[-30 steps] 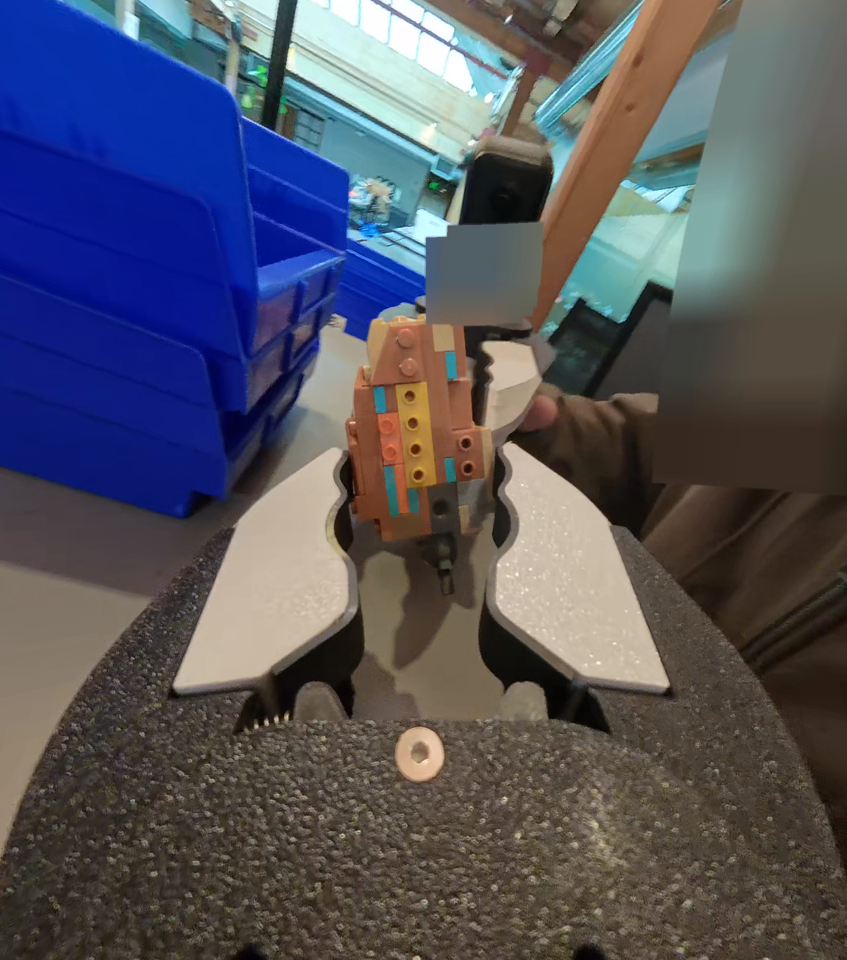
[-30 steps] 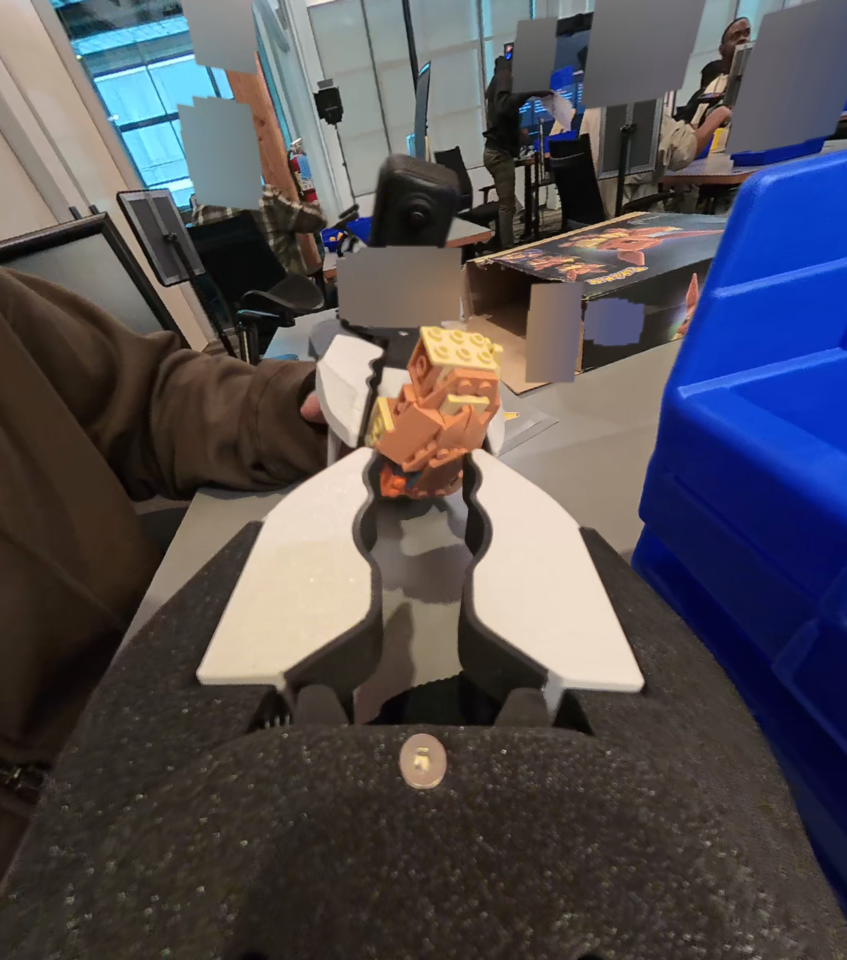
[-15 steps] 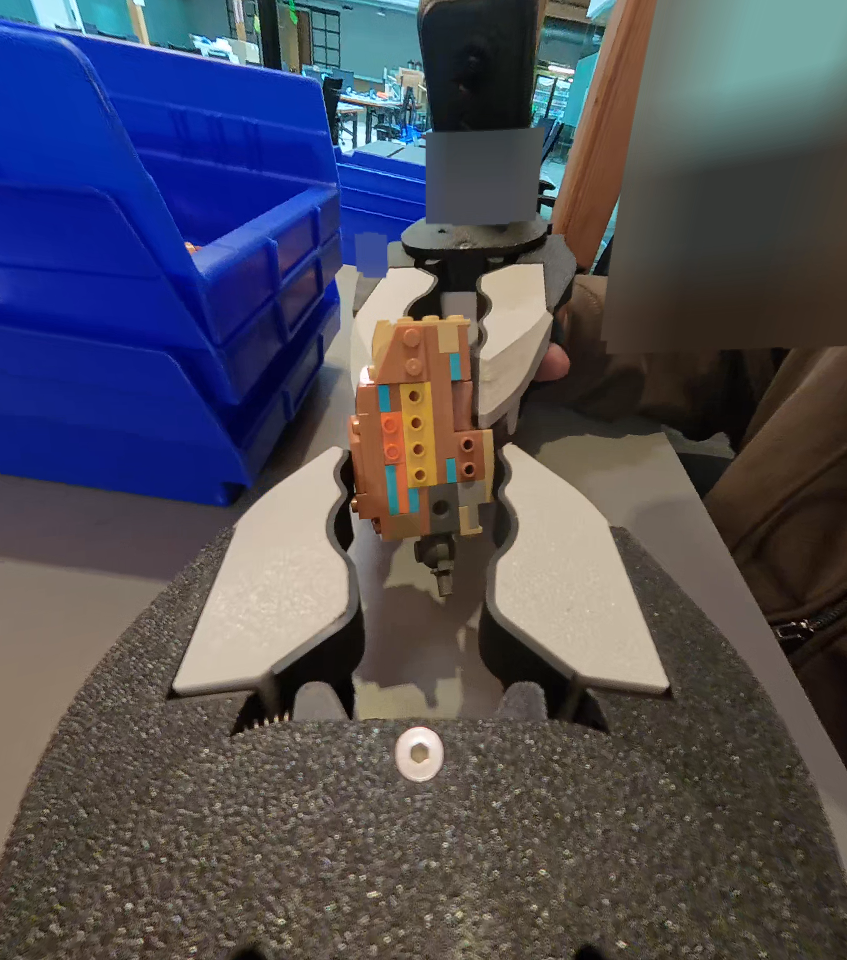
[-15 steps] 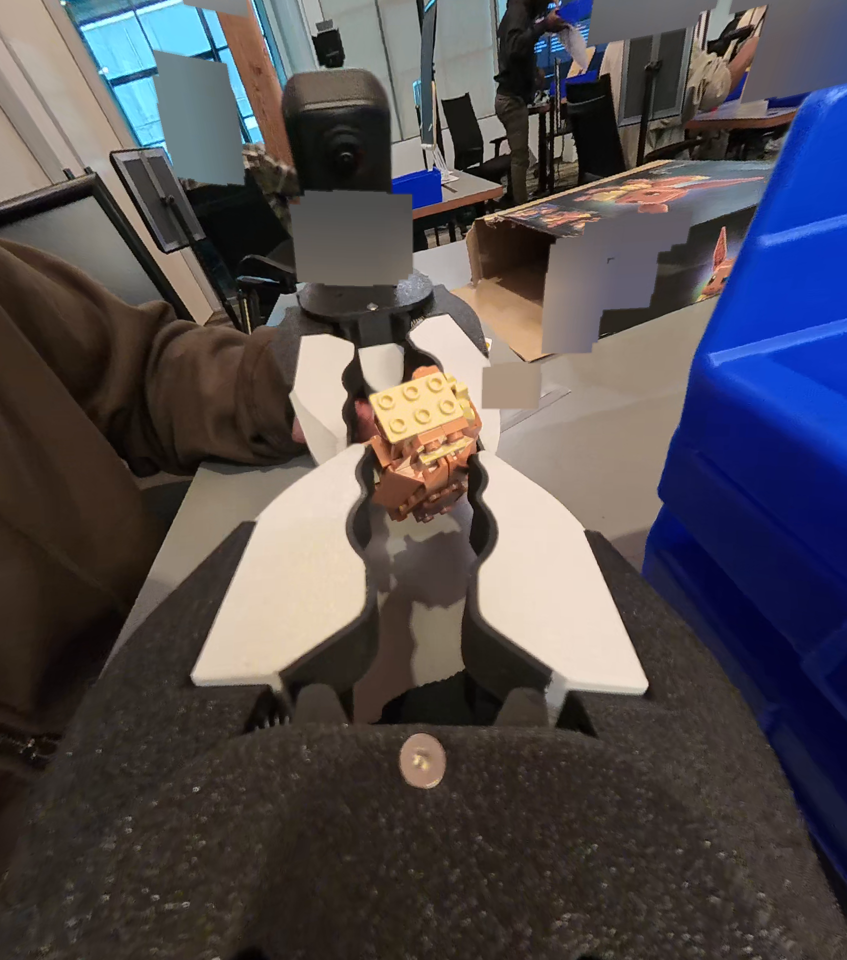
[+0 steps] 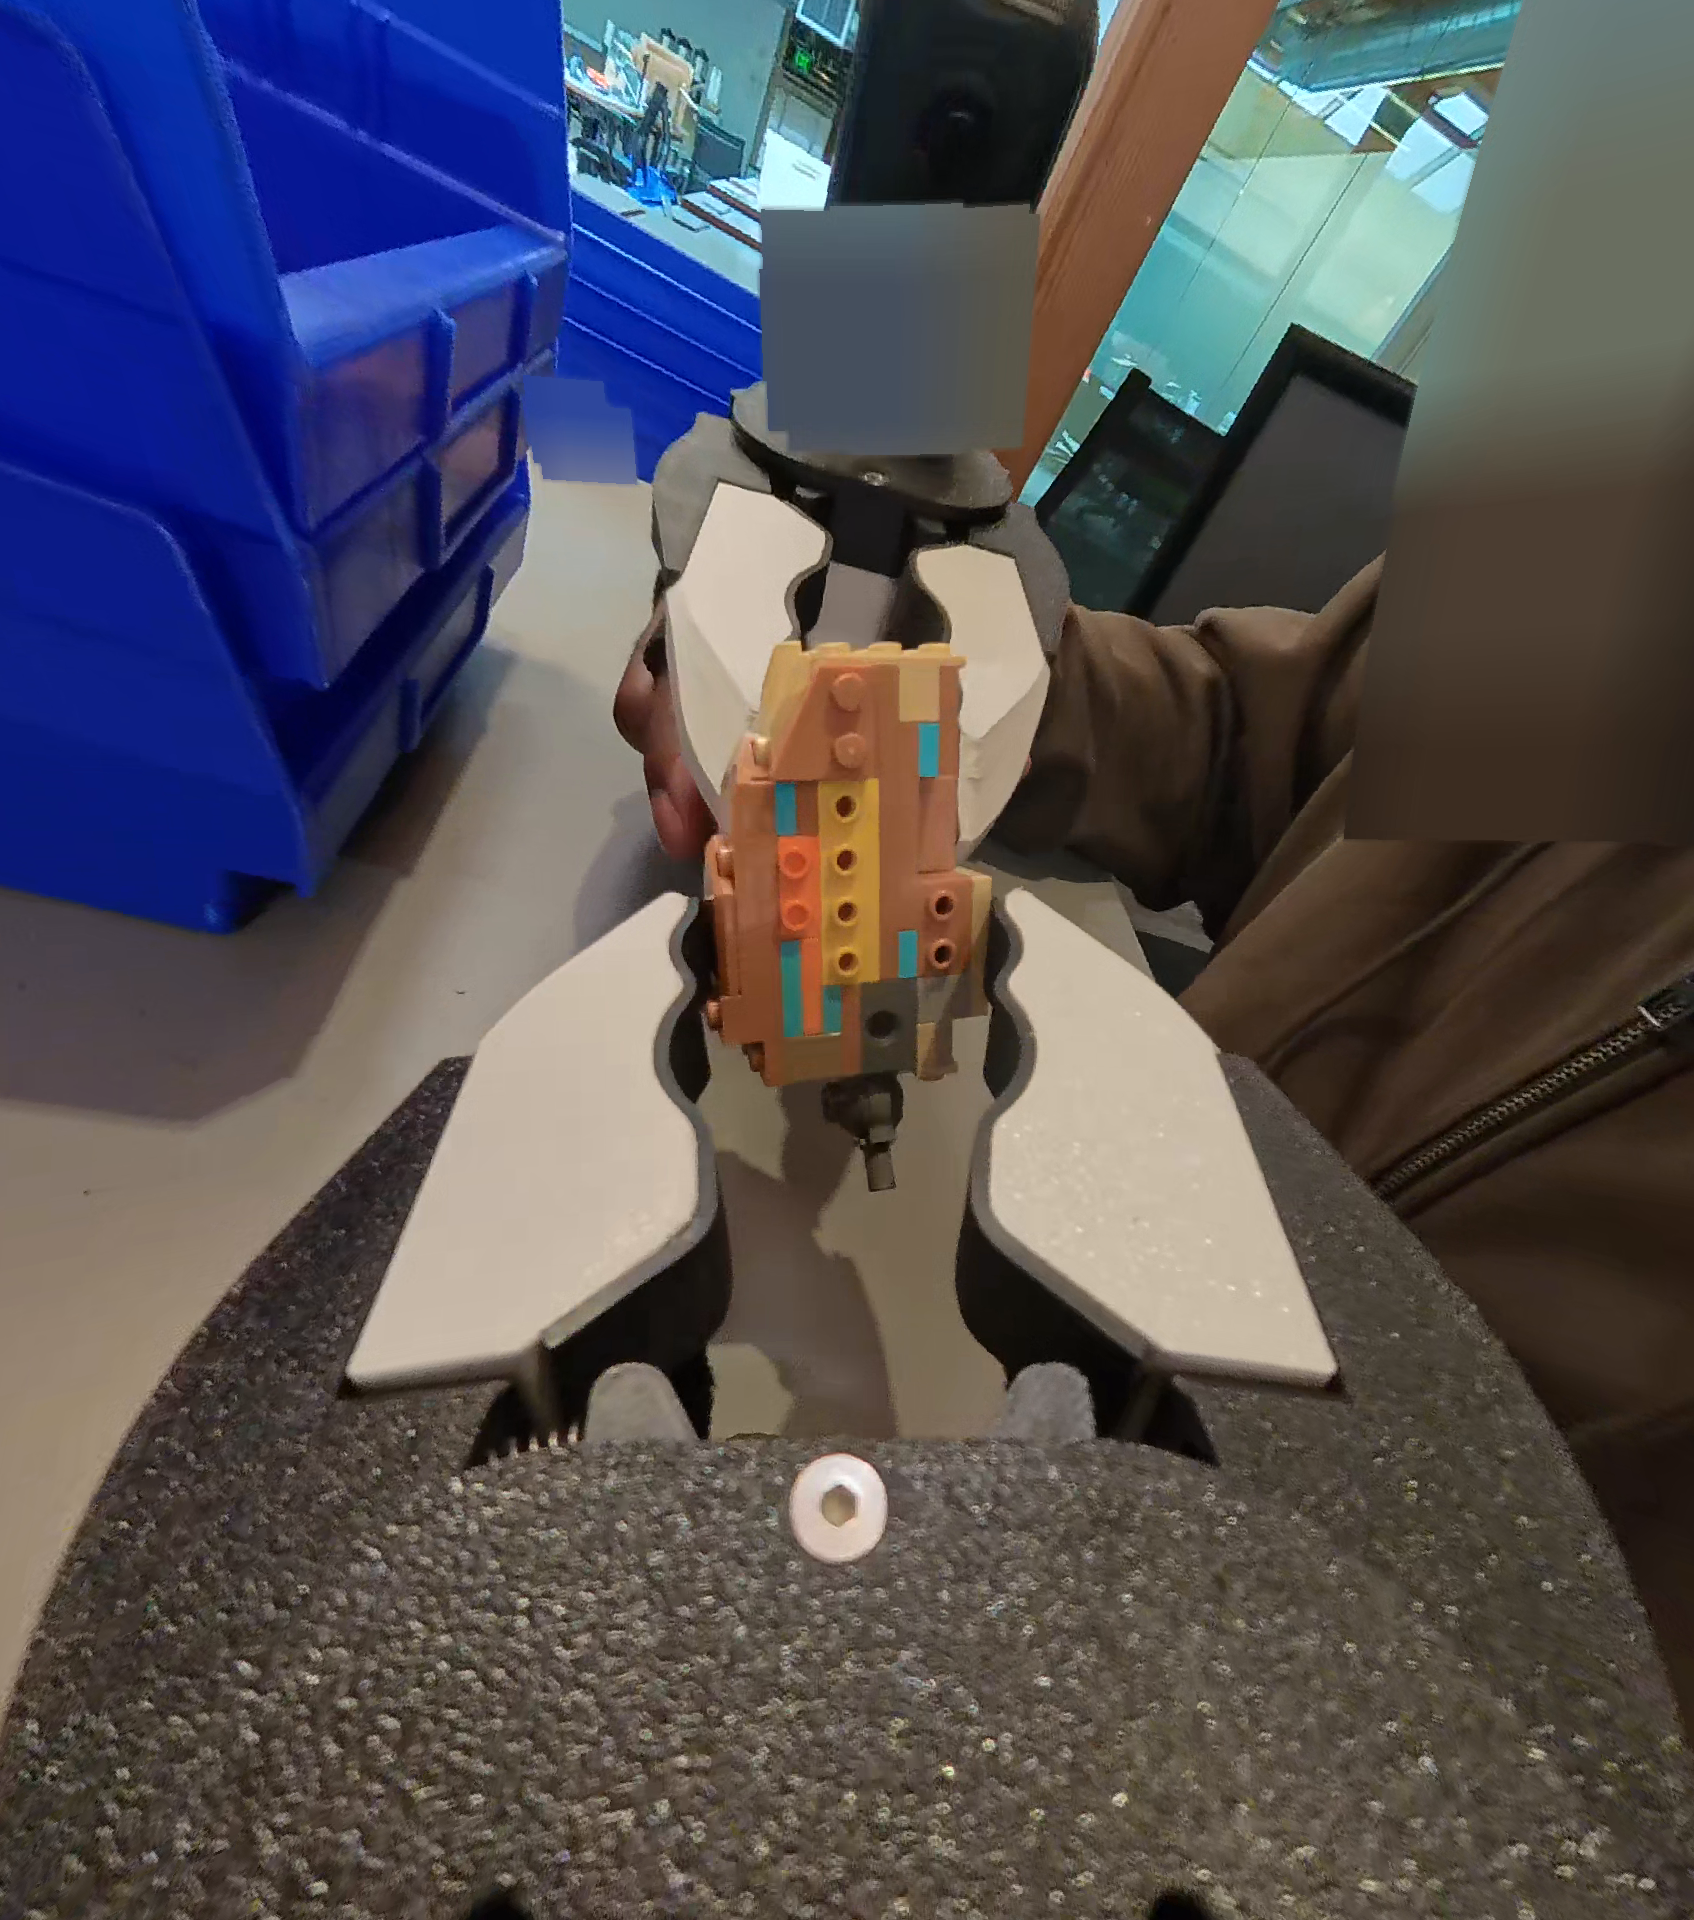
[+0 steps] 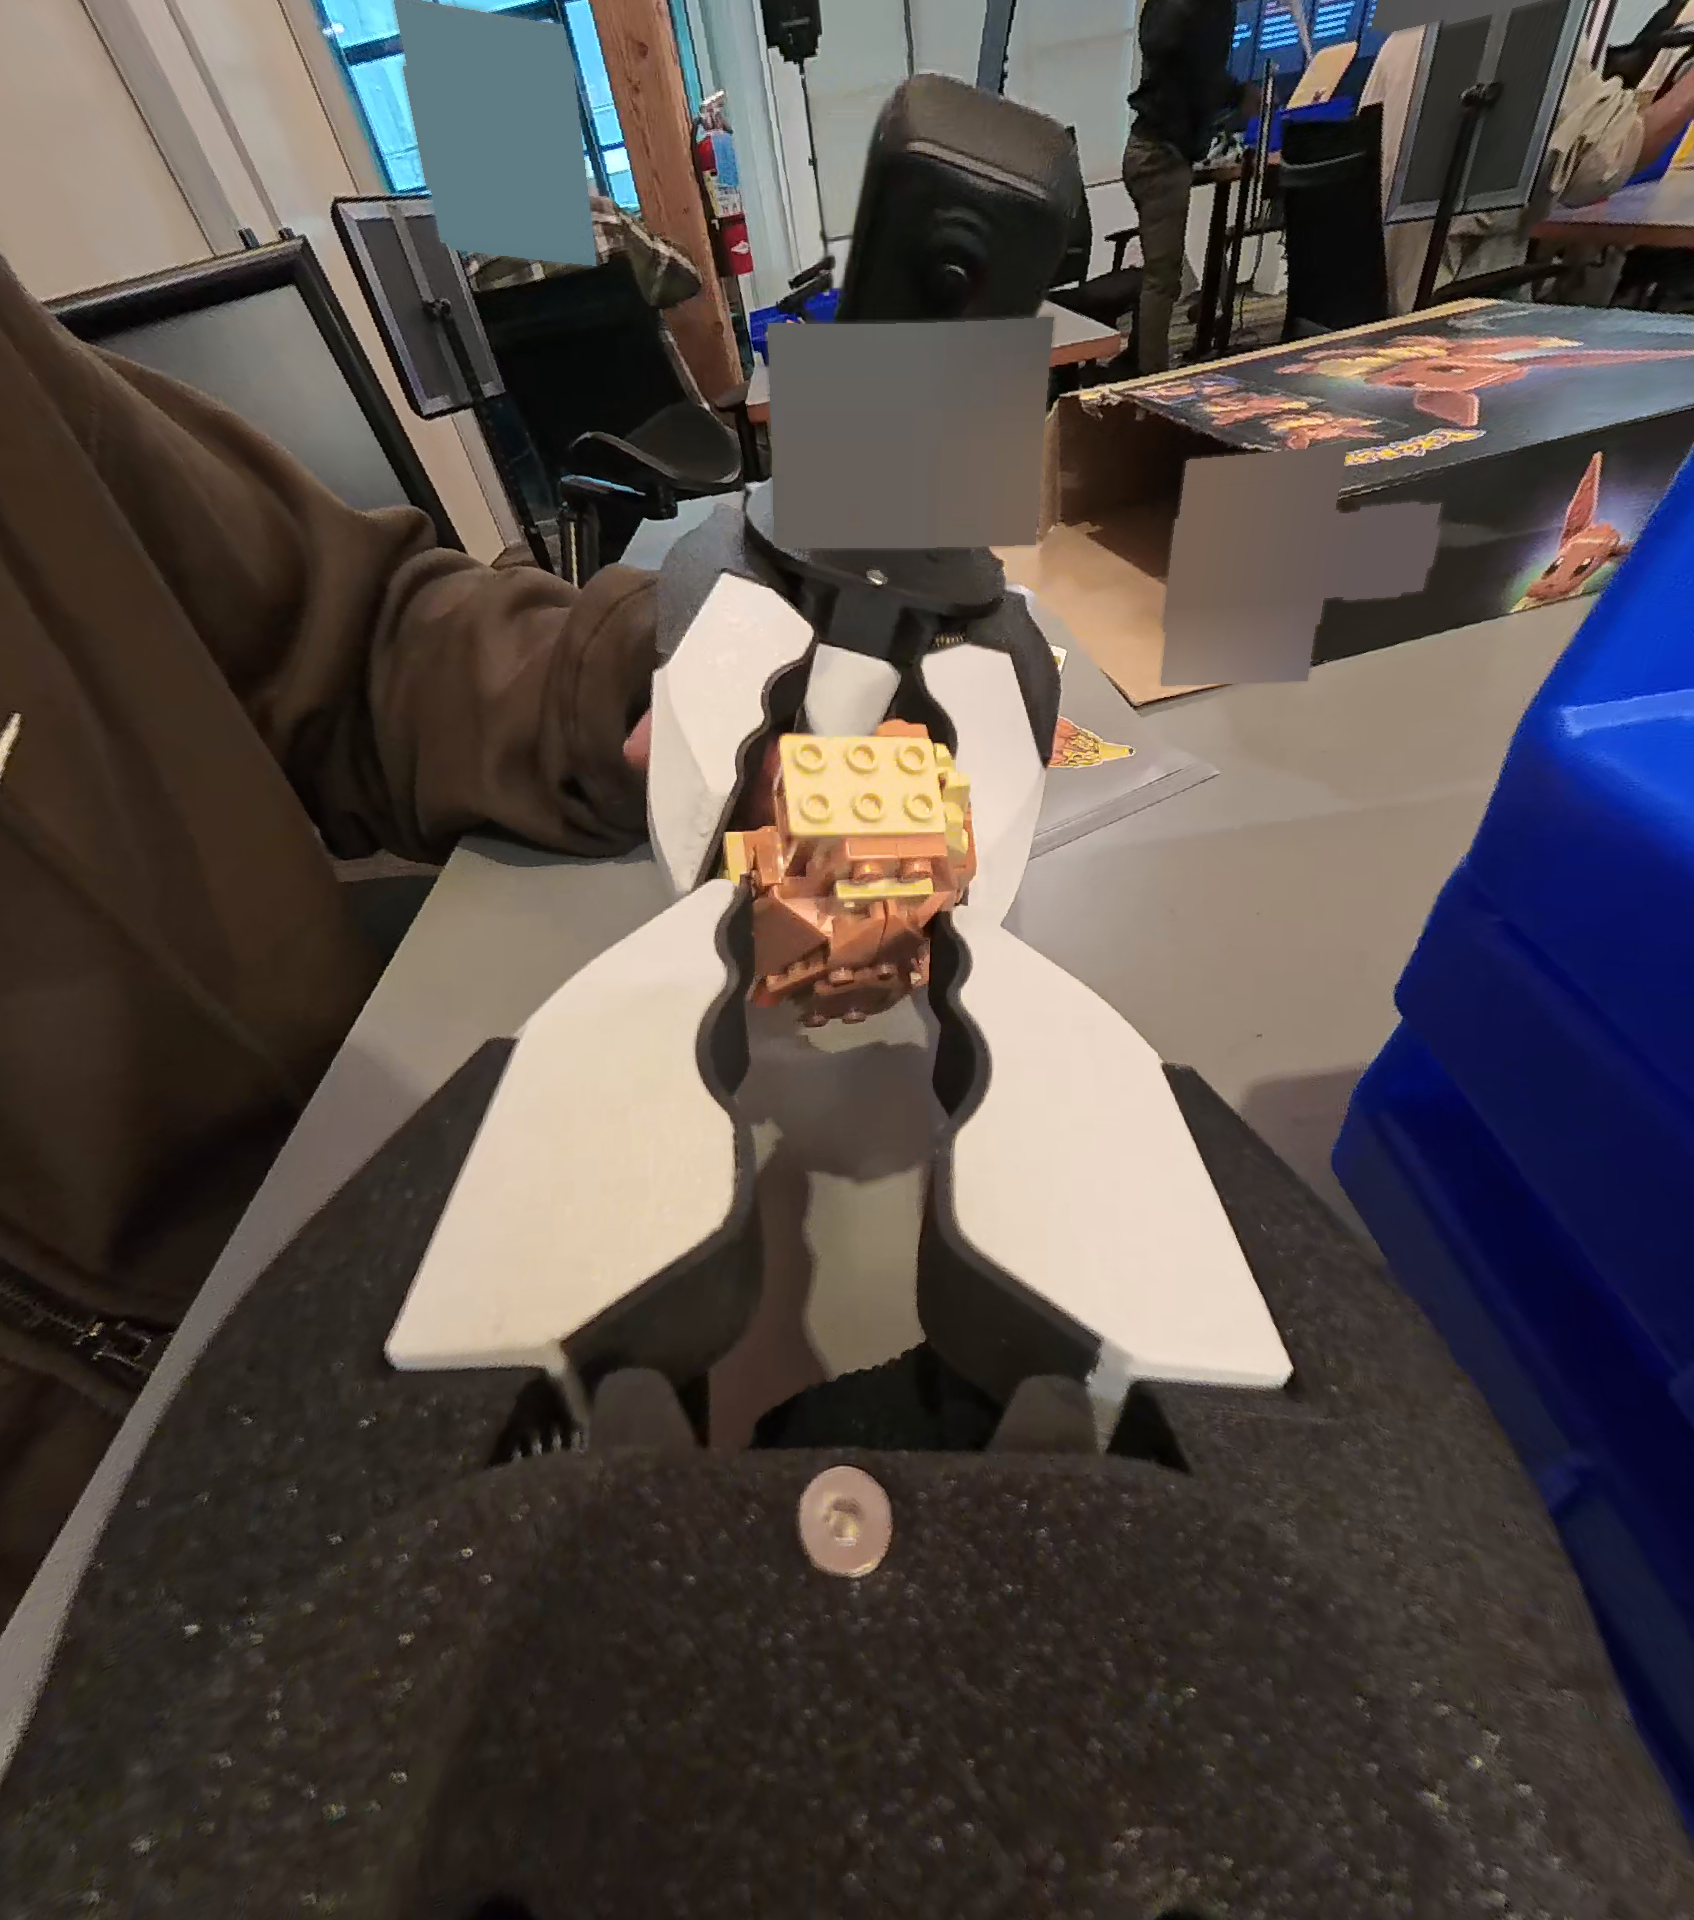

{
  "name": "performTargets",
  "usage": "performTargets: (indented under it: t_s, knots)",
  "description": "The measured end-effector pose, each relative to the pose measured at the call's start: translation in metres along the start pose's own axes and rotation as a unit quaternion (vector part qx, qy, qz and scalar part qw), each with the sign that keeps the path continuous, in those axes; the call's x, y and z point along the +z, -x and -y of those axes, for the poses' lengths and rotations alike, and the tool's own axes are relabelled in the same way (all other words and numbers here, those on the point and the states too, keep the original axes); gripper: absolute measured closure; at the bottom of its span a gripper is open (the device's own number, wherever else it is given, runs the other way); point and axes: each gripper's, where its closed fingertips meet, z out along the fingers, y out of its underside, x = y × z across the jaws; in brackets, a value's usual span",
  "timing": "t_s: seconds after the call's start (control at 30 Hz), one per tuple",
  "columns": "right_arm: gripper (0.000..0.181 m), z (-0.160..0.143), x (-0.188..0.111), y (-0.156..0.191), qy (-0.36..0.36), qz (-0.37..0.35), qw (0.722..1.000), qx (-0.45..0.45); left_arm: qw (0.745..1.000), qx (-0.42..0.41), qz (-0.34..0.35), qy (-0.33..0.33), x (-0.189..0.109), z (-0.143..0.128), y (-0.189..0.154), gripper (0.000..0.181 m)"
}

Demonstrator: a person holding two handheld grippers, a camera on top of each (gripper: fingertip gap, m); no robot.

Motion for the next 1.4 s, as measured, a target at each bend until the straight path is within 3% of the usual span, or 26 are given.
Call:
performTargets:
  t_s: [0.2, 0.3, 0.53, 0.67, 0.8, 0.9, 1.03, 1.1, 1.23, 1.4]
  knots:
    - [0.149, -0.005, -0.001, 0.005, 0.021, 0.018, 1.000, -0.006, 1.000, -0.016, -0.020, 0.017, 0.003, -0.007, -0.004, 0.130]
    - [0.151, -0.005, -0.001, 0.008, 0.027, 0.021, 0.999, -0.024, 0.997, -0.065, -0.050, -0.010, -0.001, 0.002, -0.007, 0.131]
    - [0.152, -0.011, 0.001, -0.003, 0.038, -0.010, 0.999, -0.009, 0.998, -0.057, -0.008, -0.001, 0.000, -0.002, 0.007, 0.130]
    - [0.152, -0.007, -0.005, -0.009, 0.030, -0.022, 0.999, -0.003, 0.998, -0.024, 0.056, 0.011, -0.007, 0.000, 0.020, 0.130]
    - [0.152, 0.003, -0.014, -0.015, 0.003, -0.029, 1.000, 0.004, 0.989, 0.009, 0.137, 0.052, -0.017, -0.003, 0.036, 0.130]
    - [0.152, 0.011, -0.019, -0.016, -0.024, -0.024, 0.999, 0.010, 0.971, 0.017, 0.207, 0.122, -0.023, -0.021, 0.053, 0.130]
    - [0.152, 0.017, -0.020, -0.014, -0.051, -0.020, 0.998, 0.000, 0.939, 0.049, 0.234, 0.247, -0.019, -0.061, 0.060, 0.130]
    - [0.152, 0.021, -0.020, -0.012, -0.066, -0.020, 0.998, -0.011, 0.929, 0.067, 0.238, 0.276, -0.016, -0.070, 0.061, 0.127]
    - [0.152, 0.027, -0.022, -0.010, -0.089, -0.030, 0.994, -0.047, 0.948, 0.039, 0.209, 0.239, -0.016, -0.059, 0.053, 0.121]
    - [0.152, 0.039, -0.028, -0.002, -0.138, -0.023, 0.987, -0.076, 0.987, -0.003, 0.129, 0.093, -0.020, -0.010, 0.031, 0.119]
